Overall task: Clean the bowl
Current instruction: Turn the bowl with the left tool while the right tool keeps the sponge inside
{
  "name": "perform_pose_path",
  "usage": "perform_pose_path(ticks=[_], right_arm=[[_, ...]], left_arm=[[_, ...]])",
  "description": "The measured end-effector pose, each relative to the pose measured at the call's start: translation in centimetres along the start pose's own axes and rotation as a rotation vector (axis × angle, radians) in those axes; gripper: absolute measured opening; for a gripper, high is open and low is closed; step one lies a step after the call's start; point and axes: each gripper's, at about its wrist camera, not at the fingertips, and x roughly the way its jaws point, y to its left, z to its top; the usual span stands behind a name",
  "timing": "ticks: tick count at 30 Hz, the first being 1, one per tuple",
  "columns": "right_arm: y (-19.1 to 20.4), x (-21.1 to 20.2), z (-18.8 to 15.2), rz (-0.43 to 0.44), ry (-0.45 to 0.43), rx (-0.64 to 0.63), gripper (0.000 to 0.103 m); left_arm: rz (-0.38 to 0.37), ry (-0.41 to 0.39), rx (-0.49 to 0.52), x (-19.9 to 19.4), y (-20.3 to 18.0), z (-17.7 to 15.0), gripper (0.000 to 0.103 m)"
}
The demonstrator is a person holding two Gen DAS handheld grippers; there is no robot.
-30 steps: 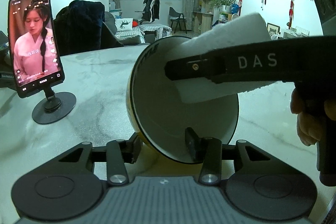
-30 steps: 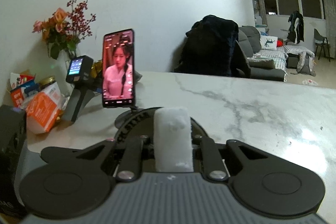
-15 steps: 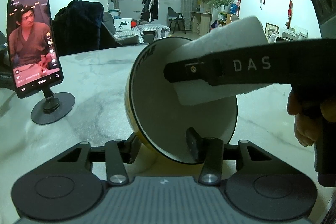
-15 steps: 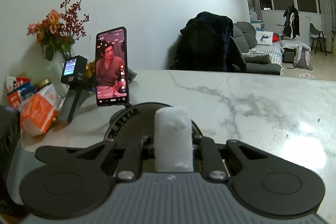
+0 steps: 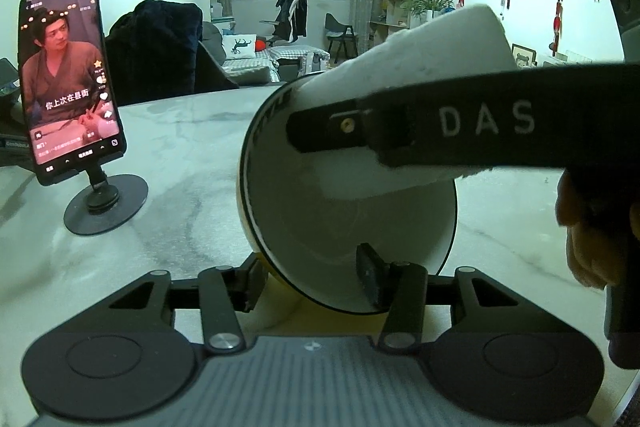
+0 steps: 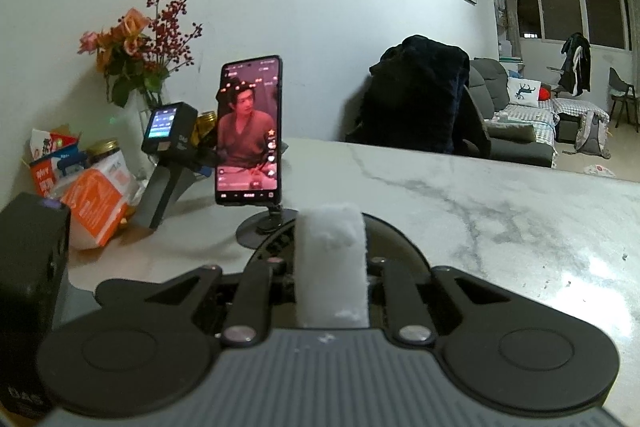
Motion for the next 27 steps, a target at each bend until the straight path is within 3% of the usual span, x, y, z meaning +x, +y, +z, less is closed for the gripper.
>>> perform_pose_path(ticks=[13,19,27], right_arm=[[-1.8,0.0,-0.8,-0.036,0.022,0.04,0.018],[-2.2,0.8,-1.5,-0.032,0.06,0.045,0.017],[-0.8,1.4,-1.9,-0.01,0.092,0.014,0.017]], left_arm=[[-0.022,-0.012,-0.002,-0.3,0.3,-0.1,0.052],[-0.062,-0.009,-0.141,-0.8,2.8,-0.2,0.053],[-0.004,0.012,-0.116,-1.9,3.7,0.7,0.054]])
